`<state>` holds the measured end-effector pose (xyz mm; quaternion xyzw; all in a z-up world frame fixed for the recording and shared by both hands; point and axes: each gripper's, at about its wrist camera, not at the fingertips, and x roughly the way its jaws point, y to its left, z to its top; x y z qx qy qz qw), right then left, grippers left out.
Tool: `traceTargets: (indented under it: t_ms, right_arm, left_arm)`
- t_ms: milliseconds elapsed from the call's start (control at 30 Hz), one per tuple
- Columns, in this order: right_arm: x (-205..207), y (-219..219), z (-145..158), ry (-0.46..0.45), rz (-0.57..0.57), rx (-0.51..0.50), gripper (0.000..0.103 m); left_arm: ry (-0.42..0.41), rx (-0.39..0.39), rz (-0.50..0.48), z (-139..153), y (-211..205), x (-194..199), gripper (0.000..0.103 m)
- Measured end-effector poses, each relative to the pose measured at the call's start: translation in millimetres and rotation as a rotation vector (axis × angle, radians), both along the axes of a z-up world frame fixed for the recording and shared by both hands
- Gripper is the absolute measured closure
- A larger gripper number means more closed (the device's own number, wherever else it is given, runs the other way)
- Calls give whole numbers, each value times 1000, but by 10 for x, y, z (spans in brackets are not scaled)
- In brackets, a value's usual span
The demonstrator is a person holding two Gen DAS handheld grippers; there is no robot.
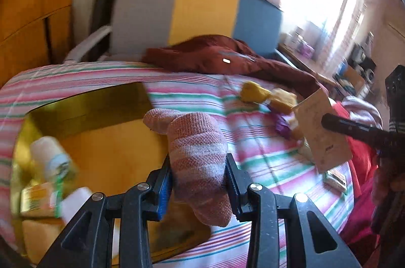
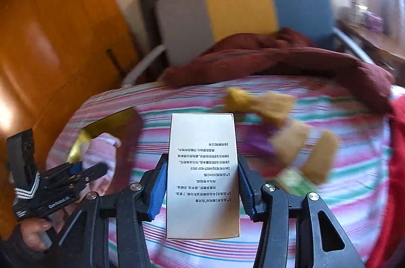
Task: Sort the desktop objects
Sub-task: 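Carry the white box and pink sock to the gold tray and release them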
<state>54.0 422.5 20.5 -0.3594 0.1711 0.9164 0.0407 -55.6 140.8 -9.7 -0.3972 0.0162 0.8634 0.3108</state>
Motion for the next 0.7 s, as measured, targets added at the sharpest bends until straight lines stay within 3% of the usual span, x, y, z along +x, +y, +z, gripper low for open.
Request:
traceTargets:
  t_ms: [367, 700]
  right_arm:
    - [-781, -1302, -75, 0, 260, -53, 53]
    - [-1187, -1999, -287, -56, 365, -69, 53]
  left_arm:
    - [2, 23, 244, -51, -1110, -246, 66]
    - [9, 8, 361, -134, -1653, -339, 66]
